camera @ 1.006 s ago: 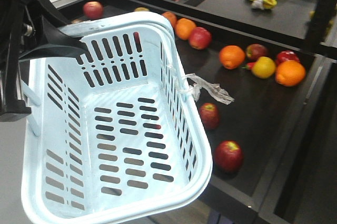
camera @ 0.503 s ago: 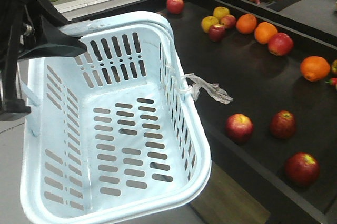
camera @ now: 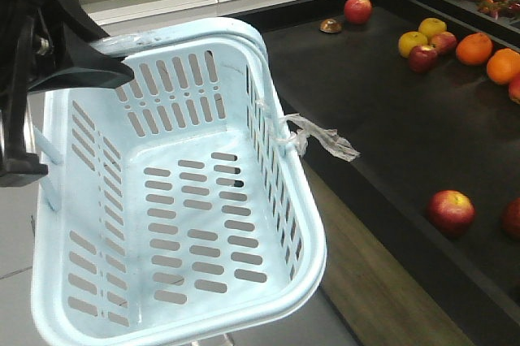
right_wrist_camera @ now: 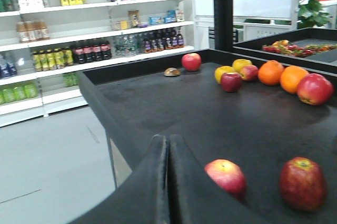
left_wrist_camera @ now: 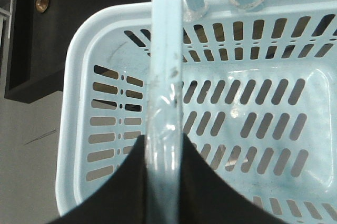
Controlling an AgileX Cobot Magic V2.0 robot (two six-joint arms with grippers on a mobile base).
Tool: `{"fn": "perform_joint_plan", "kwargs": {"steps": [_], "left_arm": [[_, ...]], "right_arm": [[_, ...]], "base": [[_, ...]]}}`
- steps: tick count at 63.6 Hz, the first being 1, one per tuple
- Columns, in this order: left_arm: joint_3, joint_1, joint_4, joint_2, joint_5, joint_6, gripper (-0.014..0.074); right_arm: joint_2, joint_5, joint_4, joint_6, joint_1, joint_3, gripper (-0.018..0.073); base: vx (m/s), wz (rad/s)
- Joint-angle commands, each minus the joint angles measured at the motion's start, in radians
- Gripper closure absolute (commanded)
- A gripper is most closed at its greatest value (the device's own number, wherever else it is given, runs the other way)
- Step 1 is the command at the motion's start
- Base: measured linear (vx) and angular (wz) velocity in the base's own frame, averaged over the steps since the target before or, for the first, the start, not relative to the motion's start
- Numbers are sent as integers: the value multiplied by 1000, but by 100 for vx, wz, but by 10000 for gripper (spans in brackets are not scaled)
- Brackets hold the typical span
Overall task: Pick three apples into basket with both arms
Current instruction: 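Hold the basket up with the left gripper while the base turns away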
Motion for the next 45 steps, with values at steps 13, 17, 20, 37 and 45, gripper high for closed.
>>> {"fn": "perform_joint_plan", "kwargs": {"steps": [13, 17, 20, 37, 45], "left_arm": [[-33, -4, -3, -24, -49, -12, 603], [-33, -4, -3, -24, -49, -12, 603], [-33, -4, -3, -24, -49, -12, 603], [-33, -4, -3, -24, -49, -12, 603], [-33, -4, -3, -24, -49, -12, 603]], "right_arm": [[-10, -75, -11, 1, -7, 15, 568], [-10, -75, -11, 1, -7, 15, 568], [-10, -75, -11, 1, -7, 15, 568], [-10, -75, -11, 1, -7, 15, 568], [-10, -75, -11, 1, -7, 15, 568]], "base": [[-3, 24], [-2, 23], [-2, 24], [-2, 25], [0, 20]]}}
